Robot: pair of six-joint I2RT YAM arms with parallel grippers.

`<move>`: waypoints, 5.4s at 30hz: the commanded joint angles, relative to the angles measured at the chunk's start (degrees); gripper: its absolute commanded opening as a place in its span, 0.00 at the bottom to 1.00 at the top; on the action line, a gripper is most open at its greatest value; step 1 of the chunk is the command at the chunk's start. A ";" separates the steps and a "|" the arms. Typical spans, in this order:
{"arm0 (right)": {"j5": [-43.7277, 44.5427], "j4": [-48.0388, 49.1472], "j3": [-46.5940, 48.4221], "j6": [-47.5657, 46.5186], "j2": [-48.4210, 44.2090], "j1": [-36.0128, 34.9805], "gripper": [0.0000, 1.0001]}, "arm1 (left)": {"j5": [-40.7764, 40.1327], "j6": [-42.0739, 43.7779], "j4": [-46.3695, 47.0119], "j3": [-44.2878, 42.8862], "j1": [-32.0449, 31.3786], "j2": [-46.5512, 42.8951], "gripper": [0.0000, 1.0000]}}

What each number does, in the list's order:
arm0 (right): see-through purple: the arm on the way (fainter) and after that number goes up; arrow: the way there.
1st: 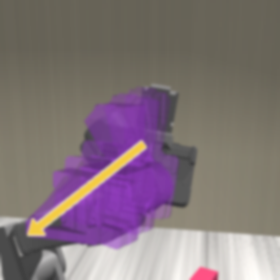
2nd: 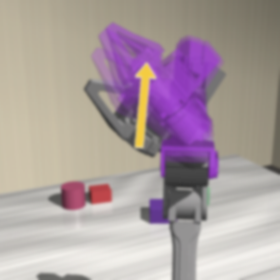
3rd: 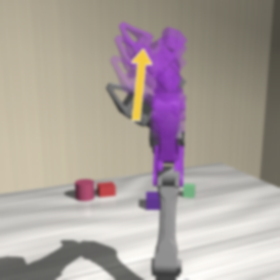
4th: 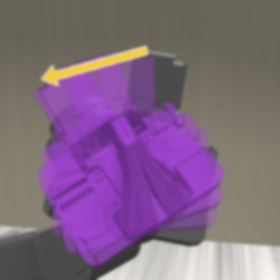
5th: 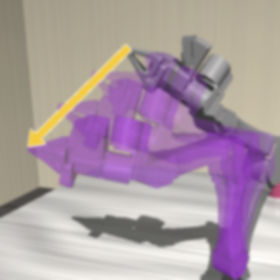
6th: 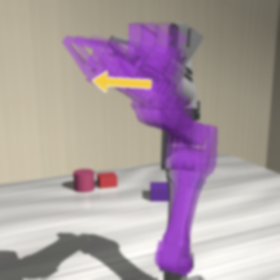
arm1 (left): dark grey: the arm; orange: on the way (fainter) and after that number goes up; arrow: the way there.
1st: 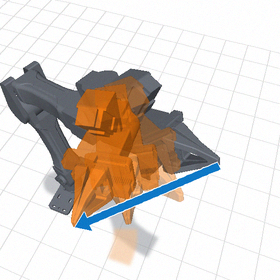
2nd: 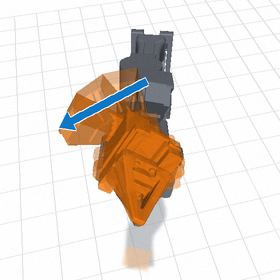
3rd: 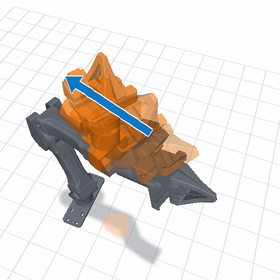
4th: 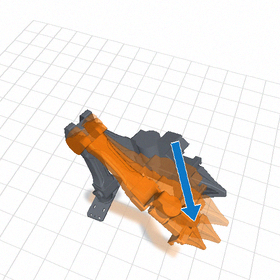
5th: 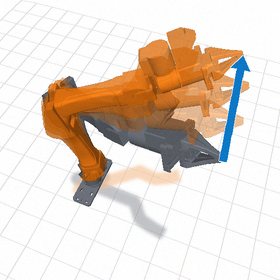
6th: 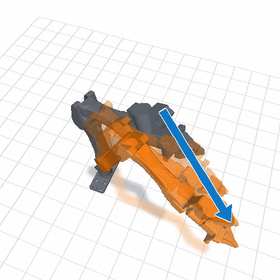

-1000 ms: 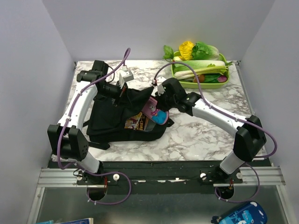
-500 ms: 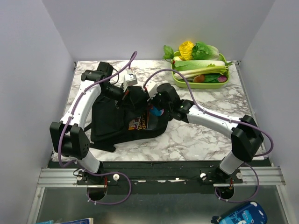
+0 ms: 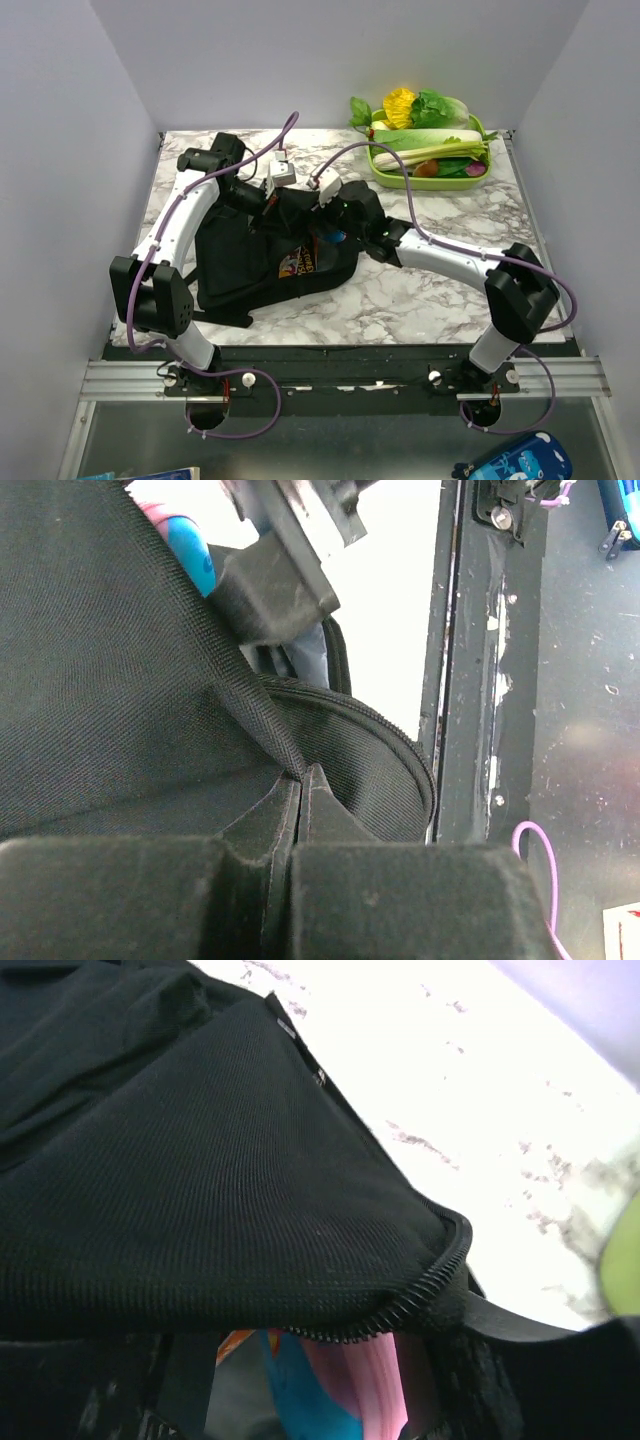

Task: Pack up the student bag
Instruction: Place the stationery in the student bag, then adjust the student bag at the center of the board.

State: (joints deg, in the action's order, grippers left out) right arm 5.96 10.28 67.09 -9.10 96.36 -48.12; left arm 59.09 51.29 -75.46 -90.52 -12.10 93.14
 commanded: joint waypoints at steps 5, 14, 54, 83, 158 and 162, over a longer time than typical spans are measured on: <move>-0.86 1.59 -8.73 17.71 -8.82 8.12 0.62 | 4.98 -0.31 -7.16 1.22 -0.91 -1.74 0.02; 0.04 -4.38 -2.76 19.30 -1.37 10.06 0.08 | 4.37 -1.63 -6.37 1.05 -0.91 -2.70 0.02; 4.85 -16.71 -12.15 27.57 -12.93 5.77 0.78 | 3.31 -4.79 -0.75 5.88 -1.35 -3.85 0.29; -3.99 -12.57 1.88 16.83 -3.12 11.54 0.85 | -24.62 -10.36 6.57 18.53 9.46 -14.66 0.54; -6.31 -0.79 -23.58 24.49 -14.53 17.88 0.23 | -40.19 -26.59 27.65 -4.14 -17.79 21.99 0.36; -3.33 -0.35 -24.46 24.48 -16.37 17.97 0.05 | -39.32 -27.03 27.04 -5.54 -17.78 21.99 0.35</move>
State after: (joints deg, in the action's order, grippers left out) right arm -0.56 7.94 42.39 15.97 82.04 -30.28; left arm 22.57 24.91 -47.53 -95.57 -30.41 113.38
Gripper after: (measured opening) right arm 0.135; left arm 0.354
